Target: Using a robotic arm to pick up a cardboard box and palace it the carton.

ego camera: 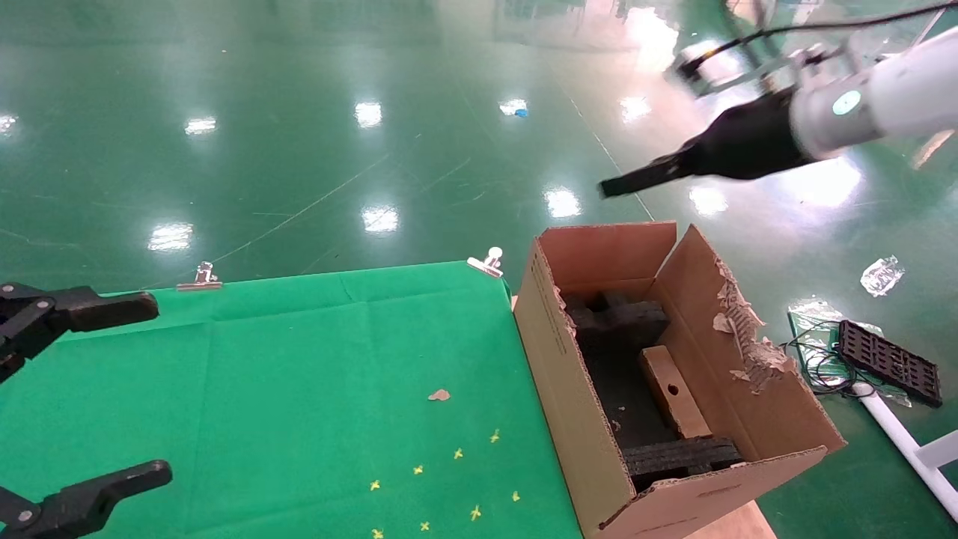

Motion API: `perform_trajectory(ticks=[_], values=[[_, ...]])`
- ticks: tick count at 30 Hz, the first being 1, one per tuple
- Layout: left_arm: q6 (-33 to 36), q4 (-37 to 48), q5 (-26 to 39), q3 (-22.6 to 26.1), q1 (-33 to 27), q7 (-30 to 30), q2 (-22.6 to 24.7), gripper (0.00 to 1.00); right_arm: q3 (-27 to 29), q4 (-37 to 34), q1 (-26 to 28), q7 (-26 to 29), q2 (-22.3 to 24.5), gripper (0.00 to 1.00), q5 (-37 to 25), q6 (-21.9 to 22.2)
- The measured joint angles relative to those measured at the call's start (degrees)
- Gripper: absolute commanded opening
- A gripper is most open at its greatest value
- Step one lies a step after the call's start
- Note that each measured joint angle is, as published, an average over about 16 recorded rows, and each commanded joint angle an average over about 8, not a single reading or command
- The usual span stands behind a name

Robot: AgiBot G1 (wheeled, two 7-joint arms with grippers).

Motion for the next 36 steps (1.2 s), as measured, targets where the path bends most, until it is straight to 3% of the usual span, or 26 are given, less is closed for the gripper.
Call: perform_trajectory(ticks=[36], values=[[-0.04,0.01,-0.07,0.11,-0.03,0.06,-0.04,1.0,39.31,39.13,-40.58,-20.14,8.27,1.0,25.27,-9.12]])
